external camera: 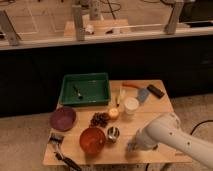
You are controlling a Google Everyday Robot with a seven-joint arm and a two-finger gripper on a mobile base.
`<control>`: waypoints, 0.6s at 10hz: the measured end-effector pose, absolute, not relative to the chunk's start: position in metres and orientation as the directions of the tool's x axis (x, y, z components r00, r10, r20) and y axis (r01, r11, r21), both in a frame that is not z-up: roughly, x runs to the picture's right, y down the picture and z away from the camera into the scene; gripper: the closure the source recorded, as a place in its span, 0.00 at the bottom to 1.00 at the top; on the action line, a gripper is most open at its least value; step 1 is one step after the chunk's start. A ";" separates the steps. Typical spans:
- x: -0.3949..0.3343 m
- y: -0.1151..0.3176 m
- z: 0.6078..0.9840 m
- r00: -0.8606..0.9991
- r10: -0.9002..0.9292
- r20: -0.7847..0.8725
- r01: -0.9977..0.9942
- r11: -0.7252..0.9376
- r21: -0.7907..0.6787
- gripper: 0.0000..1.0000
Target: Place towel in red bowl
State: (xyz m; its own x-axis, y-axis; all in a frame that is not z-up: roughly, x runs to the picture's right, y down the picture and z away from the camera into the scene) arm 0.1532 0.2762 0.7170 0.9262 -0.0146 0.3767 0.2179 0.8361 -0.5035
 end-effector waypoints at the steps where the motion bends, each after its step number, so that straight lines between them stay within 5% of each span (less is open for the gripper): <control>1: 0.158 0.257 0.703 0.921 0.007 0.389 0.202 0.845 -0.495 1.00; 6: 0.109 0.210 0.680 0.830 0.046 0.556 0.299 0.805 -0.512 1.00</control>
